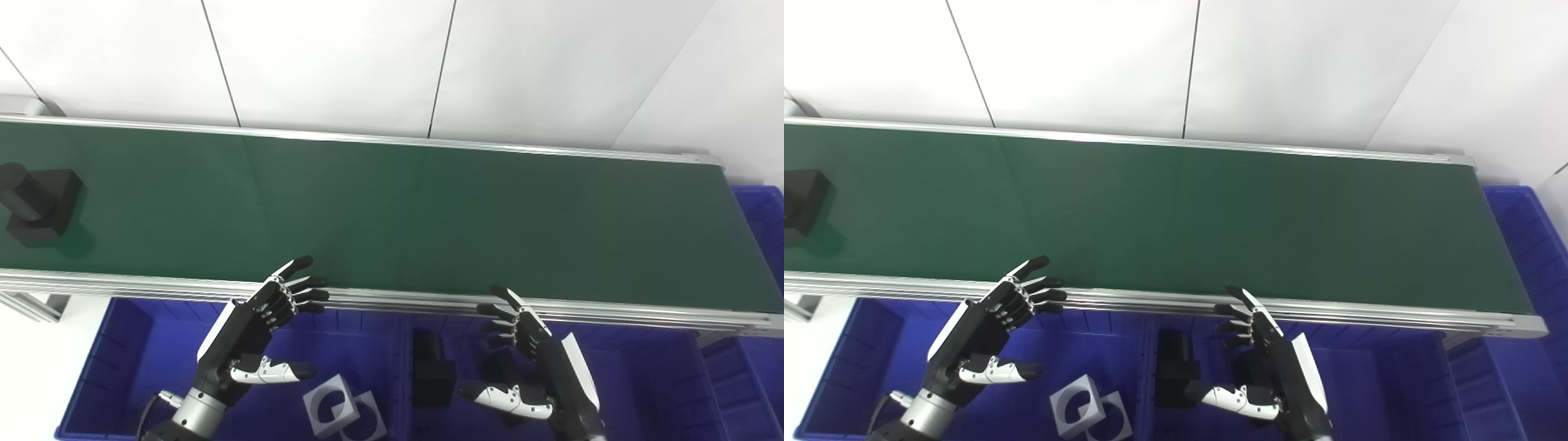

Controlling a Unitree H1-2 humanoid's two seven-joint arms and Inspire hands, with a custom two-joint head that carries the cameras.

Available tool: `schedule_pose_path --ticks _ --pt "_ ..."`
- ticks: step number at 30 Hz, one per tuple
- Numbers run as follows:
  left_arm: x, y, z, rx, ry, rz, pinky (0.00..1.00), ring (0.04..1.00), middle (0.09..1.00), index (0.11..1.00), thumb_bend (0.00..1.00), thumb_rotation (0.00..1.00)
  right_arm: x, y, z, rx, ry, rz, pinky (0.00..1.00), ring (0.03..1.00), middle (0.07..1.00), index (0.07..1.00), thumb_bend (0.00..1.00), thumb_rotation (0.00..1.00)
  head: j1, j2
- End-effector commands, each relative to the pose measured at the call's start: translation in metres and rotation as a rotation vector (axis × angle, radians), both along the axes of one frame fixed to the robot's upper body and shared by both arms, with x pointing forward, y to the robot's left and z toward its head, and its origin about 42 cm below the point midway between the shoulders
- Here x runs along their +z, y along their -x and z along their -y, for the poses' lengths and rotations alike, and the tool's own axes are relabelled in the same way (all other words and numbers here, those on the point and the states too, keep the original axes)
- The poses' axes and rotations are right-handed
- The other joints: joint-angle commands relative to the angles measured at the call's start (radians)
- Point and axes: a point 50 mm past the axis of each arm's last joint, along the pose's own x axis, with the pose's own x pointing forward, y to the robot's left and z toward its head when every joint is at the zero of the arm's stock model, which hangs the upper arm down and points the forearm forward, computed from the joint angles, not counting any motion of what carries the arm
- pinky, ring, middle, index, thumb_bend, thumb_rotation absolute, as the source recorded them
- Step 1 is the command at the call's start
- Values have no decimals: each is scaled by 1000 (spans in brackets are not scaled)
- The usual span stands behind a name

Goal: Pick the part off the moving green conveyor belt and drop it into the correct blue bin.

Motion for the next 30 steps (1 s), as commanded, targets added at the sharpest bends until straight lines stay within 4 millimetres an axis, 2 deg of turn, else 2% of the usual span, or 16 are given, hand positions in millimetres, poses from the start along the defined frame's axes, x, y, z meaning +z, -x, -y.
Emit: schedule_pose_path --ticks 1,5,8,14,30 --pt "14 0 -6 -61 -84 96 719 765 821 923 835 286 8 0 0 -8 -9 27 599 699 781 891 841 300 0 2" --pt "20 4 -16 -112 -187 117 708 771 835 907 888 239 8 1 1 -3 -6 23 605 704 786 897 838 315 3 2" --pt "16 9 -20 -99 -165 92 693 758 818 905 897 211 7 1 2 -2 -10 22 609 706 788 898 840 303 4 3" --pt "9 8 -14 -75 -110 66 684 744 826 925 878 239 6 0 4 0 -1 26 594 699 783 895 840 308 8 0" --pt "3 5 -12 -36 -60 45 685 750 831 922 845 222 4 -3 3 4 -11 17 599 703 787 896 833 290 15 -8"
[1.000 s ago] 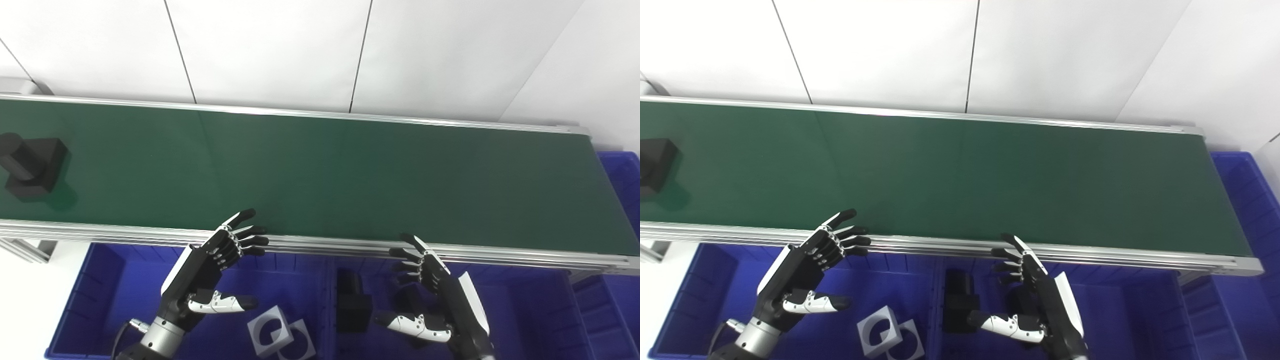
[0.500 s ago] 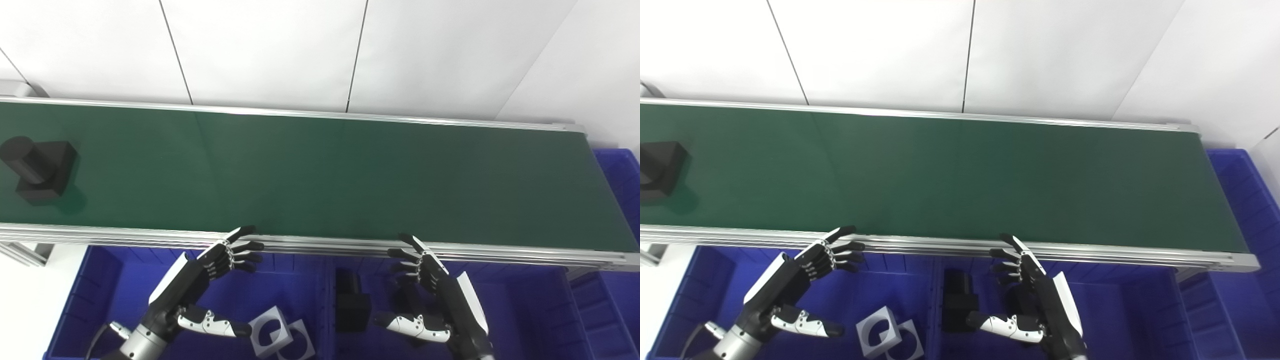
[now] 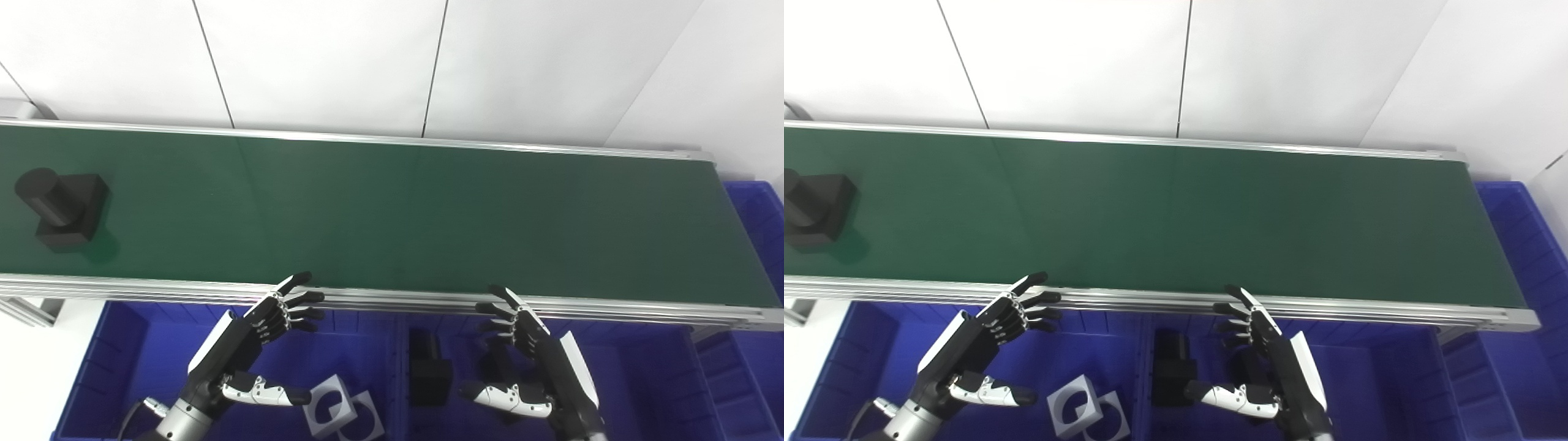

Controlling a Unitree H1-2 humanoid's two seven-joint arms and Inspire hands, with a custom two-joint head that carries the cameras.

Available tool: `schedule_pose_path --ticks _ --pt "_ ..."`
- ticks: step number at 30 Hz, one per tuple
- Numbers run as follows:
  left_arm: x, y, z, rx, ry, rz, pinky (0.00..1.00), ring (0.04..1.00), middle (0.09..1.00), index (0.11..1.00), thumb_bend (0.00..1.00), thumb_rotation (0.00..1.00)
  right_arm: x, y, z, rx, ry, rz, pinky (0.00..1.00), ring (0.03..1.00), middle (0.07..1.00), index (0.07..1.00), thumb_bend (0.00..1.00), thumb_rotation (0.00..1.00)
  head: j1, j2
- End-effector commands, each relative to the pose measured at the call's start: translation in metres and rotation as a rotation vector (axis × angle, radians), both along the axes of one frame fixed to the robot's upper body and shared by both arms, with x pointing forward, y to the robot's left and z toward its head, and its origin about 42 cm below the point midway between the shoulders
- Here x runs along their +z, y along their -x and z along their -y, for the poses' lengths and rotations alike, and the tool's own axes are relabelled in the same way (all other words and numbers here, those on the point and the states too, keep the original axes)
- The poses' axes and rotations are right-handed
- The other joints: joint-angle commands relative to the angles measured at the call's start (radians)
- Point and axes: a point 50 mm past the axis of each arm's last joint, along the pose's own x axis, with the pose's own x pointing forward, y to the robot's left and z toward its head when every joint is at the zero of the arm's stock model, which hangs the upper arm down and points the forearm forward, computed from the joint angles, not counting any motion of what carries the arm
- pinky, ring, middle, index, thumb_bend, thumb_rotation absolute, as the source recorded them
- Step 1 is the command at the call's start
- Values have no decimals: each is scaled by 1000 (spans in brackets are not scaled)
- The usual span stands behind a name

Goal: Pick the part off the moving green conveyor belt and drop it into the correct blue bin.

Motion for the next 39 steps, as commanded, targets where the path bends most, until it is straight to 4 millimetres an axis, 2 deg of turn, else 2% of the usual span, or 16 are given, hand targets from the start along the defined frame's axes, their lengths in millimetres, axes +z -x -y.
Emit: schedule_pose_path --ticks 1,5,7,8,9,10,11,12,13,14,16,20,22,28,37,39 --pt "5 -3 0 10 19 46 693 752 830 922 842 220 4 -2 0 -2 -16 15 595 700 786 896 833 288 1 -1" --pt "4 -3 0 20 32 45 701 755 828 920 834 196 3 -2 1 0 -7 19 590 696 787 897 833 292 15 -6" --pt "2 -2 1 23 32 42 698 754 825 918 841 195 2 -1 2 3 -2 20 593 695 785 897 827 294 68 -23" --pt "1 -1 3 24 33 39 697 754 825 918 842 195 1 0 4 3 2 22 593 695 785 897 827 293 140 -45" --pt "1 0 5 26 35 38 695 752 823 918 848 199 1 1 6 3 2 23 594 695 784 896 825 291 140 -45" --pt "0 1 8 27 37 33 693 750 823 916 855 206 0 2 8 4 2 23 595 695 783 895 824 279 224 -76" --pt "-1 2 11 28 38 30 692 749 822 914 860 211 0 3 10 4 2 22 596 696 783 895 821 270 224 -76" --pt "-3 3 15 25 43 24 692 749 822 913 863 213 1 4 14 4 5 28 597 696 783 895 820 266 308 -115" --pt "-5 4 18 23 46 18 687 748 824 913 870 213 1 4 16 5 8 32 592 695 782 898 806 243 308 -115" --pt "-6 5 23 20 45 15 685 748 824 913 872 213 2 5 19 3 -3 30 590 694 782 899 801 236 366 -152" --pt "-10 6 30 15 46 5 674 736 820 908 881 224 2 7 23 -2 -12 25 592 738 838 911 774 157 396 -180" --pt "-15 6 37 19 41 -9 667 727 812 900 890 242 -2 10 29 -11 5 -2 598 735 838 917 771 173 426 -222" --pt "-17 6 39 26 45 -16 663 724 804 889 899 249 -2 12 30 -17 -6 -24 651 761 834 932 761 129 434 -243" --pt "-23 6 42 33 53 -35 651 717 791 884 907 227 -8 15 33 -28 -28 -39 663 747 814 935 767 52 439 -300" --pt "-30 7 39 38 49 -60 630 698 781 864 925 214 -21 17 30 -38 -22 -6 541 666 756 895 813 0 391 -374" --pt "-32 7 38 37 56 -65 623 689 772 851 926 197 -24 18 29 -35 -22 -11 541 675 767 896 810 69 384 -388"
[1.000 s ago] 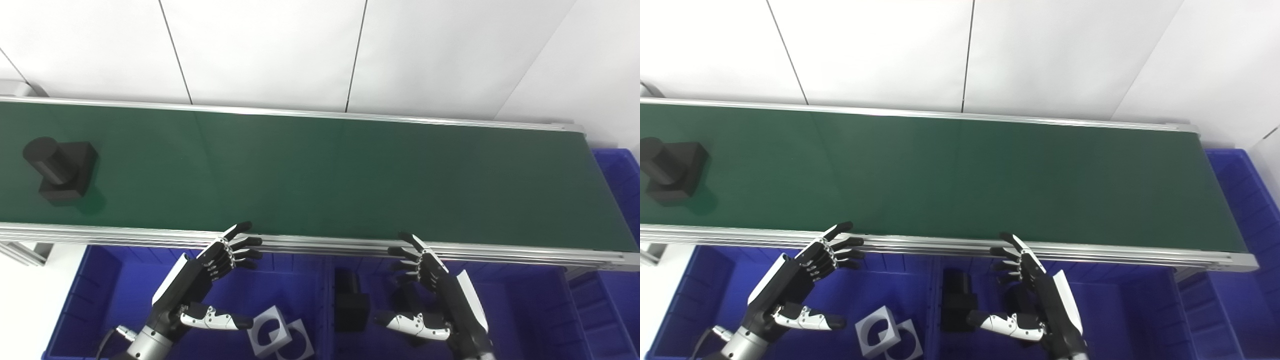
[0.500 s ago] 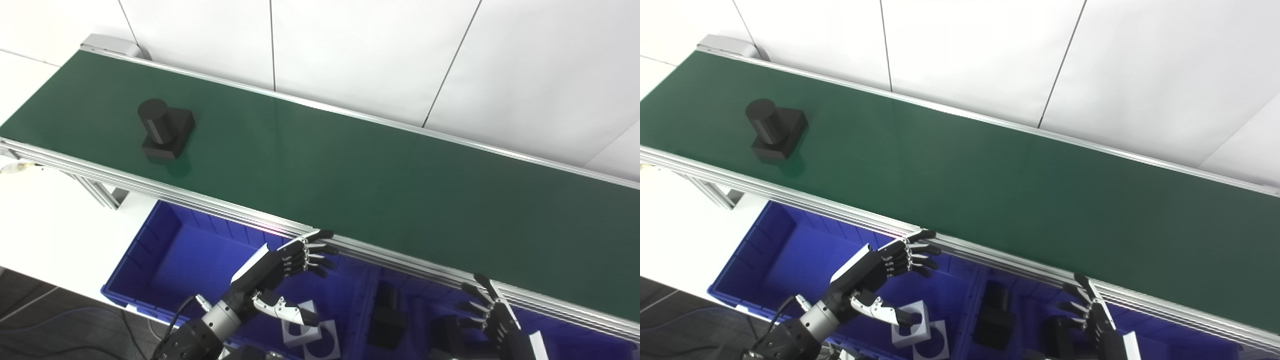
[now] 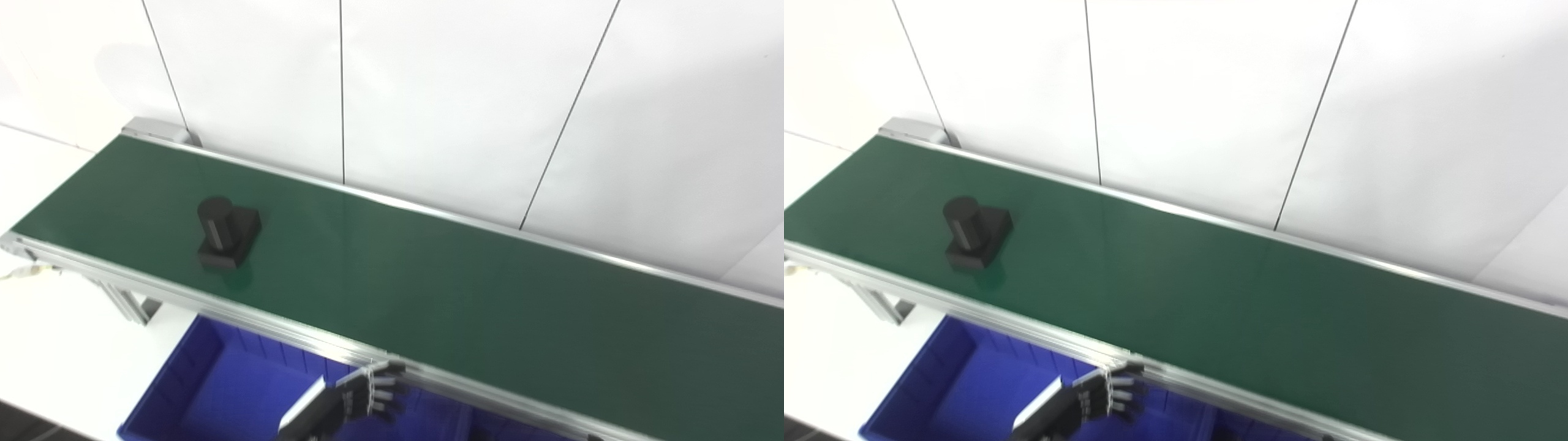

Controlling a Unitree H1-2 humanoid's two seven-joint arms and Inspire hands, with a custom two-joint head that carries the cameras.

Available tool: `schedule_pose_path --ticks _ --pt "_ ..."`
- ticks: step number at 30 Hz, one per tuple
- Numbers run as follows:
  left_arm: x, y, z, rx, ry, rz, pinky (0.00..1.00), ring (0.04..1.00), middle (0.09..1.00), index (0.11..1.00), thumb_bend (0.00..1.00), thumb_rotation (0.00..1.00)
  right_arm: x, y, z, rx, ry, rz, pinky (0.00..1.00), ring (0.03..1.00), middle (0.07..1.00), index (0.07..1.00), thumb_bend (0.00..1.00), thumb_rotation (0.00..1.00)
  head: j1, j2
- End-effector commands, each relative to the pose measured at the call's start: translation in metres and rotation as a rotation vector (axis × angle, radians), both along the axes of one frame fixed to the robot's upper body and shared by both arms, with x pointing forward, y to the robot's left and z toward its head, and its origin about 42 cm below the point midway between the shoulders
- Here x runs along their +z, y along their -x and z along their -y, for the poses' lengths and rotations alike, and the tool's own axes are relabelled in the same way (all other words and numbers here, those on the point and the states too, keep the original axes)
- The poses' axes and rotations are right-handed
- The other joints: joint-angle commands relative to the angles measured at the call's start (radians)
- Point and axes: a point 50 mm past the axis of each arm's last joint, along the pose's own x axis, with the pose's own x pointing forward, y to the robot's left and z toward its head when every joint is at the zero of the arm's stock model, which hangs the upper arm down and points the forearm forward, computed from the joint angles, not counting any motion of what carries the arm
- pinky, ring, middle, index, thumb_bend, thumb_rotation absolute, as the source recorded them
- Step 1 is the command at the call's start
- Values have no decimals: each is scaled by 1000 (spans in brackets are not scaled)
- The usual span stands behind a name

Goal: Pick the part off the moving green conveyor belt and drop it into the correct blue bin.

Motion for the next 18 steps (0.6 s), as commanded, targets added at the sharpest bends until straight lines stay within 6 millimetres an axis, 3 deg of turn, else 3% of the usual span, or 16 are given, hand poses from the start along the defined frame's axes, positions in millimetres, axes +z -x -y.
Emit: schedule_pose_path --ticks 1,10,18 --pt "5 -4 2 0 22 54 623 689 769 846 927 187 5 0 -2 10 -15 59 548 690 777 899 806 86 -1 1" --pt "1 -6 0 -2 29 45 609 685 758 836 927 193 -1 -1 -5 7 -18 64 521 672 766 887 825 69 -14 -23" --pt "0 -8 3 -12 25 45 606 687 763 841 913 192 2 -3 -3 -8 -26 89 494 645 744 874 835 46 -28 -12"
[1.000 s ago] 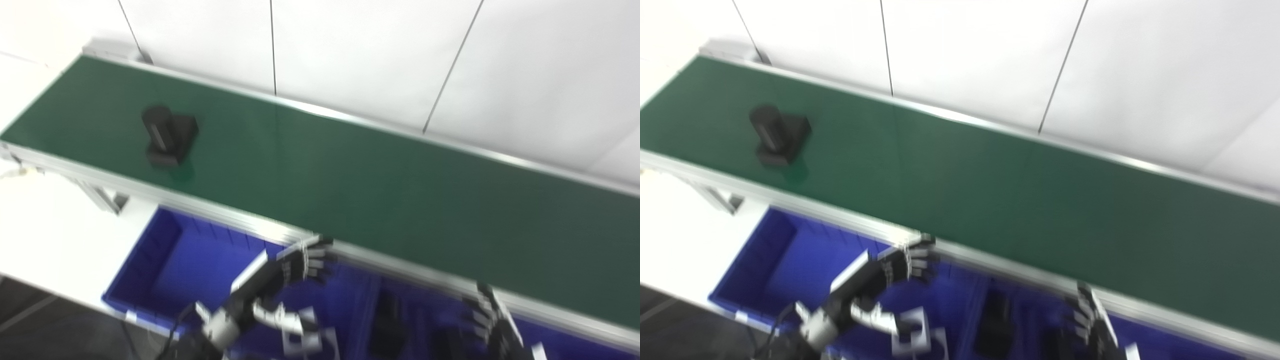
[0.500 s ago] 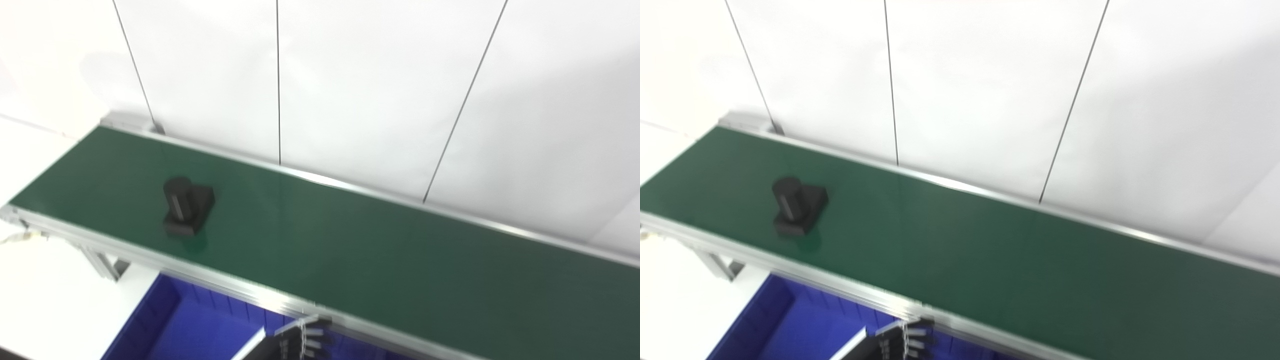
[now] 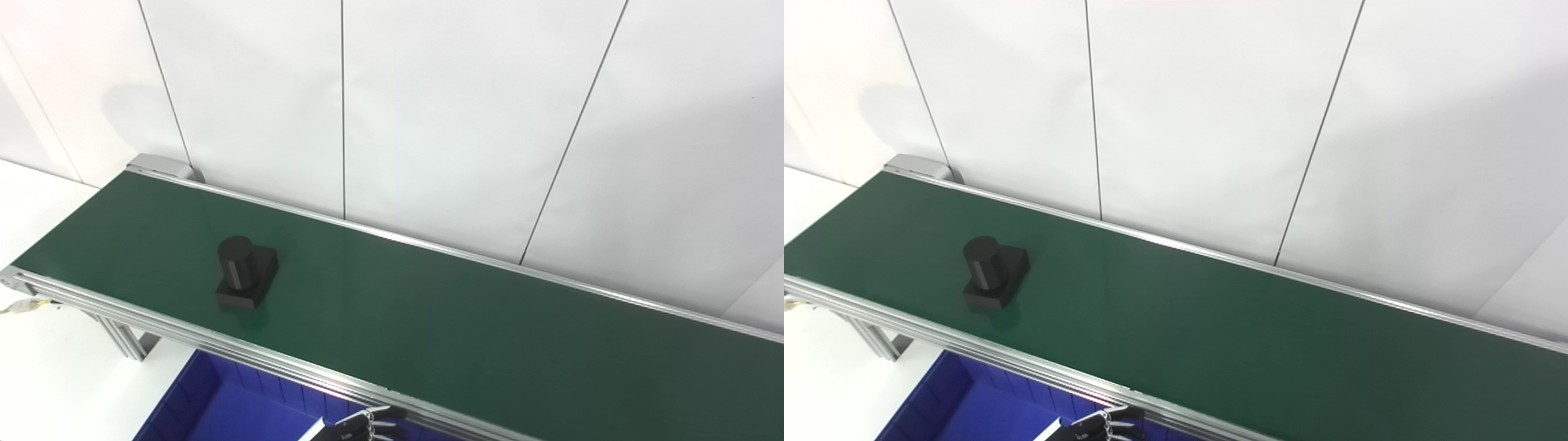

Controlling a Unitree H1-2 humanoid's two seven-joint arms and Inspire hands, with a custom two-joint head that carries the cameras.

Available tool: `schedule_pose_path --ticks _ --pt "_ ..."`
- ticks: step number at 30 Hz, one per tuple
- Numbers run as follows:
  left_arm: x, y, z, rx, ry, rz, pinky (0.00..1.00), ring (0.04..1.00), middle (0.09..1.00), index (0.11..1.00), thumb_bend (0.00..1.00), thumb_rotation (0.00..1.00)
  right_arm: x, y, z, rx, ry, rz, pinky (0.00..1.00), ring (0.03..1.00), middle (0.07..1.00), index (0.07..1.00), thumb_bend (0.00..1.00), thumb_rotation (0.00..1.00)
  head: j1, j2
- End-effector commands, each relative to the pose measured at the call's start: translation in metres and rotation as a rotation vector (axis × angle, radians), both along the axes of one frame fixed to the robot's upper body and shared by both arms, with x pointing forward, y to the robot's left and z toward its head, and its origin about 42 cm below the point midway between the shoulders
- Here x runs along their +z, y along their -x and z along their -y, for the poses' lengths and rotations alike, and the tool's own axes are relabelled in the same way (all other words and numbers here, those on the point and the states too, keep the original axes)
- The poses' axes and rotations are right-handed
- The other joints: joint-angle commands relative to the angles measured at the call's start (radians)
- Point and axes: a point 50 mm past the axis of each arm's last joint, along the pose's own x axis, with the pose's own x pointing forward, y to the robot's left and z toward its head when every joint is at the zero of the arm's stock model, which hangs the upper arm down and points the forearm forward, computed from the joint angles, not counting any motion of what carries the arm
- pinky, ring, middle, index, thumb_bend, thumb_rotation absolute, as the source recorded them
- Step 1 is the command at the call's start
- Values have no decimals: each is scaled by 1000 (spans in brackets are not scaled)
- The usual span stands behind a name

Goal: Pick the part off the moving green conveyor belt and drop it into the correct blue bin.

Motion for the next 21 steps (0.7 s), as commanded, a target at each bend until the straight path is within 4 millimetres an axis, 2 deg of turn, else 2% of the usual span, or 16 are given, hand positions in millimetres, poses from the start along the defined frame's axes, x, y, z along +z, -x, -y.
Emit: schedule_pose_path --ticks 1,7,11,17,21 --pt "6 -4 4 -9 5 58 606 685 762 841 917 190 10 -4 0 -4 -17 93 487 637 741 872 831 62 -3 7" --pt "7 -4 4 -5 1 60 601 679 758 835 925 190 25 -5 0 -21 -32 159 468 617 730 868 837 67 -12 17" --pt "8 -4 6 1 -4 63 596 671 751 829 926 185 46 -11 -1 -37 -66 210 462 602 723 872 853 118 -15 17" --pt "5 -6 9 8 6 55 597 661 741 833 938 208 83 -26 3 -40 -56 307 450 575 683 867 852 137 -15 18" --pt "5 -7 11 7 7 55 599 660 740 832 939 206 106 -40 7 -55 -47 362 434 551 659 839 921 155 -15 18"
